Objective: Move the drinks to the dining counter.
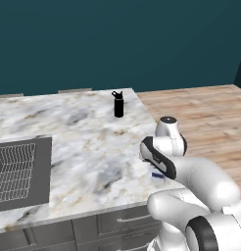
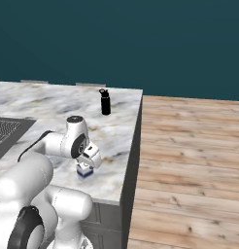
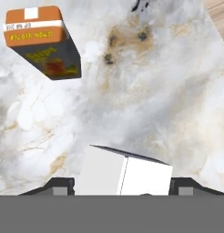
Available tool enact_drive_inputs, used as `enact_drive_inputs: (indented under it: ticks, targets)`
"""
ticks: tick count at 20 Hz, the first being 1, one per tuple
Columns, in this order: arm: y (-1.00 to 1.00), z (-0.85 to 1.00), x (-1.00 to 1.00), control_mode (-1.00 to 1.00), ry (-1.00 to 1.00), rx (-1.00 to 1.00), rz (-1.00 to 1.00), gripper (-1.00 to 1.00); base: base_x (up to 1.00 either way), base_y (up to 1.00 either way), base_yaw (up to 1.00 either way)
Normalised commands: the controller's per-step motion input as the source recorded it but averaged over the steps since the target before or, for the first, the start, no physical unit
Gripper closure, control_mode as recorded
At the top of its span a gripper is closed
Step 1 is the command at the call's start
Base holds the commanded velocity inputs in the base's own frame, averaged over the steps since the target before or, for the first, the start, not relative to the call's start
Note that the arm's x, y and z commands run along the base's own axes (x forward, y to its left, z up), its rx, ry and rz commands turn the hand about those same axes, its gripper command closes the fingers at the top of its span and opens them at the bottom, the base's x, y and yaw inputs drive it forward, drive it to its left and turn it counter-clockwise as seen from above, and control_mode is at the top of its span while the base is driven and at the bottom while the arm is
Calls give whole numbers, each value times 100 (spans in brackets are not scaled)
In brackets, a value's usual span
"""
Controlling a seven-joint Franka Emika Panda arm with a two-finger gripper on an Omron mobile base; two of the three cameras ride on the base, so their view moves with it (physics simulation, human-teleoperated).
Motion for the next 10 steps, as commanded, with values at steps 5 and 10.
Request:
enact_drive_inputs:
  ticks: [5, 10]
  targets:
    - [-3, 1, -2, -100, 0, 0, 0, 100, 0, 0, 0]
    - [-21, 33, -35, -100, -1, 1, 0, 100, 0, 0, 0]
